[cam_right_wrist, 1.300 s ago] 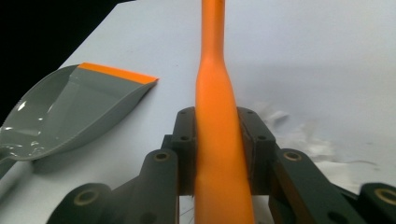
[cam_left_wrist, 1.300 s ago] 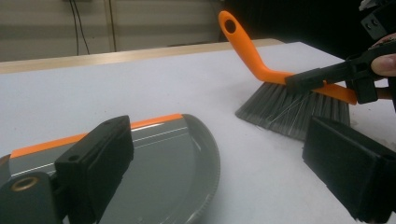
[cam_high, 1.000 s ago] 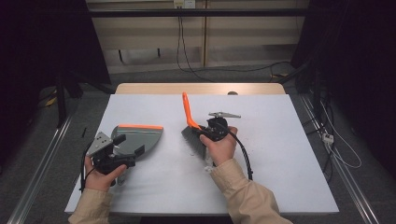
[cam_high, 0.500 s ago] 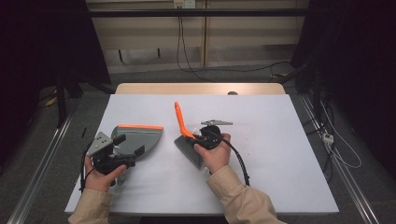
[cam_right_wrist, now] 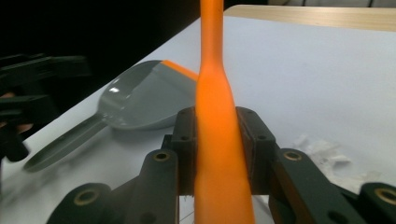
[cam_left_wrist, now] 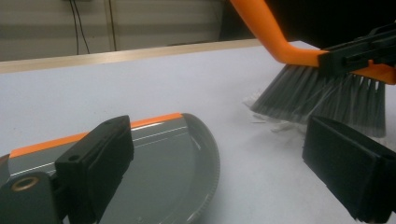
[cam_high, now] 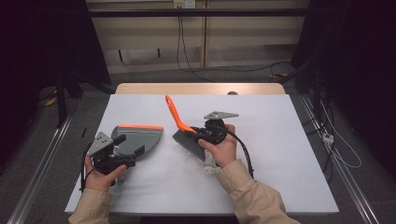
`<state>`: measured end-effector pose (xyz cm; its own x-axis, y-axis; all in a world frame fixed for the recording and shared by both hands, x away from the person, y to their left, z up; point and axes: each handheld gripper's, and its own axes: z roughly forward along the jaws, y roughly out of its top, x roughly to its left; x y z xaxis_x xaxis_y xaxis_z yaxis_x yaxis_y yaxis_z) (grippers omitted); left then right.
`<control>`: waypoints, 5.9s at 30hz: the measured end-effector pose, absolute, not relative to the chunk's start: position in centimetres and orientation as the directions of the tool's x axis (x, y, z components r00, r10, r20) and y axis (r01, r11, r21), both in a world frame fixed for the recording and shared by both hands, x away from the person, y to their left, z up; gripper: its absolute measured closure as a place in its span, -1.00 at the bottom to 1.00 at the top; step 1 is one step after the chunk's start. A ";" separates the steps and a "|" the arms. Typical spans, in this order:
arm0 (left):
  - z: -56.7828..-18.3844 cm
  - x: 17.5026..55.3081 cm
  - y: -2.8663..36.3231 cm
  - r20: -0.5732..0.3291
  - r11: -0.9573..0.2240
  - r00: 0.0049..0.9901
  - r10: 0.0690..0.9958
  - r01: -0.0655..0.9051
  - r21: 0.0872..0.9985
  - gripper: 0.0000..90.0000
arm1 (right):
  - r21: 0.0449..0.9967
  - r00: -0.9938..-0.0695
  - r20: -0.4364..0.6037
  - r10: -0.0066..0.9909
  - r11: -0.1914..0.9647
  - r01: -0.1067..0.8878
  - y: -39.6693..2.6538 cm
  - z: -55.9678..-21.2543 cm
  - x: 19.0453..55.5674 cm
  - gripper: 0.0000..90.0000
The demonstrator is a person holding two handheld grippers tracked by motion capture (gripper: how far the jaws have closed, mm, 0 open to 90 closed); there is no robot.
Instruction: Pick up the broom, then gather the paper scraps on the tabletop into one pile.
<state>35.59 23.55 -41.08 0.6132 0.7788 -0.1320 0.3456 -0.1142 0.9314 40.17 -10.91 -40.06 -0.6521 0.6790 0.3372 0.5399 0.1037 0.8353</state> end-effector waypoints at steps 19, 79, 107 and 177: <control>-41.1 35.6 23.7 -0.138 -0.110 0.613 0.778 0.349 0.931 -0.81 | 0.867 -0.686 0.282 0.671 0.129 0.482 -15.0 -38.3 41.3 0.59; -41.2 35.6 23.6 -0.134 -0.115 0.606 0.784 0.355 0.928 -0.81 | 0.747 -0.686 0.075 0.723 0.415 0.519 -20.9 -40.5 46.7 0.59; -41.2 35.5 23.9 -0.124 -0.115 0.586 0.800 0.354 0.928 -0.81 | 0.680 -0.928 -0.018 0.373 0.684 0.262 -17.4 -40.8 47.2 0.59; -41.2 35.5 23.7 -0.129 -0.114 0.595 0.793 0.353 0.928 -0.81 | 0.751 -0.922 0.249 0.296 0.542 0.377 -15.9 -41.8 38.7 0.59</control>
<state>35.54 23.75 -41.20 0.5949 0.7934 -0.1289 0.3534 -0.1141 0.9285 38.75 -15.89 -41.76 -0.9222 0.2960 0.2487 0.3766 0.5420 0.7513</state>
